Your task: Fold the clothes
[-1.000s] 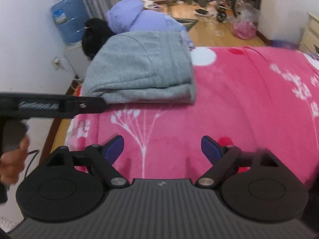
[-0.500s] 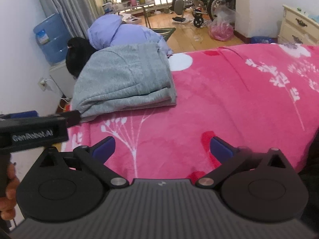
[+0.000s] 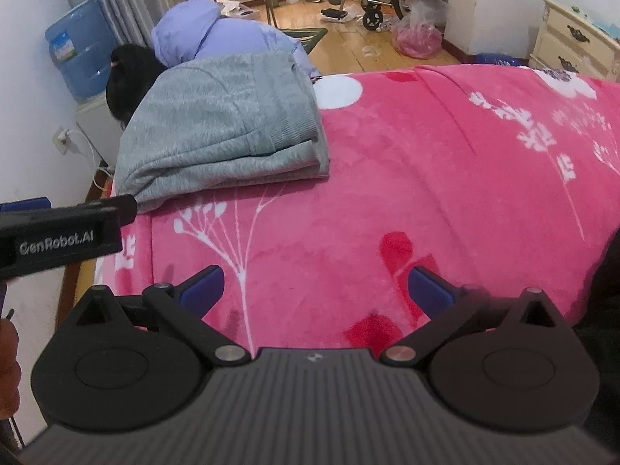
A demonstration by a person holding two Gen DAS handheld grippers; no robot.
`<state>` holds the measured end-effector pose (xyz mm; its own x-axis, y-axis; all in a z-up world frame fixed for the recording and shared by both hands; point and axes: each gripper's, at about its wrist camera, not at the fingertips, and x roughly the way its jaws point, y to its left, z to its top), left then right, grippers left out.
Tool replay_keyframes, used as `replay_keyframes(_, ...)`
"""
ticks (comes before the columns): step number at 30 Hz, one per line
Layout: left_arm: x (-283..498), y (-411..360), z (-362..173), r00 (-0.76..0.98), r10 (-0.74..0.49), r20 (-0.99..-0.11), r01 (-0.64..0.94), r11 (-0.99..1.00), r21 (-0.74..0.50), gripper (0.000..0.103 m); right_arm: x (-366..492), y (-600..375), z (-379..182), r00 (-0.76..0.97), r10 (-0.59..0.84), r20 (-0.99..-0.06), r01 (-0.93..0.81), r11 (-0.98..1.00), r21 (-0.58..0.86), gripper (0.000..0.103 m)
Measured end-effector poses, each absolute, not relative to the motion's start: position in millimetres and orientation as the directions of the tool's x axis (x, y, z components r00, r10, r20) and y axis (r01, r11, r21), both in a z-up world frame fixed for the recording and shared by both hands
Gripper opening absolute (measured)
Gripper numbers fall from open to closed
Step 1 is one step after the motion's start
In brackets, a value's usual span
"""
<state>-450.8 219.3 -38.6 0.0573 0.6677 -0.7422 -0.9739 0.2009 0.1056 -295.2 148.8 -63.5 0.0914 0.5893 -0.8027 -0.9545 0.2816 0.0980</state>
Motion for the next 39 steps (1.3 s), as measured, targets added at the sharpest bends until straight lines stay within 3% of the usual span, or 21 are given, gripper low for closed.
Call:
replay_keyframes(12,-459.4,221.2,-48.9,0.079,0.638,-0.766,-0.981,0.185,0.053,0.098,-320.8,160.4,-68.0,0.098,0.601,-0.793,-0.984,0.179,0.015,0.102)
replay_keyframes(39,-463.8,216.4,-61.1,0.085,0.575,-0.814,-0.988,0.157,0.007,0.098,-317.8,163.2,-72.7,0.073,0.575,-0.815,-0.977,0.205,0.056,0.102)
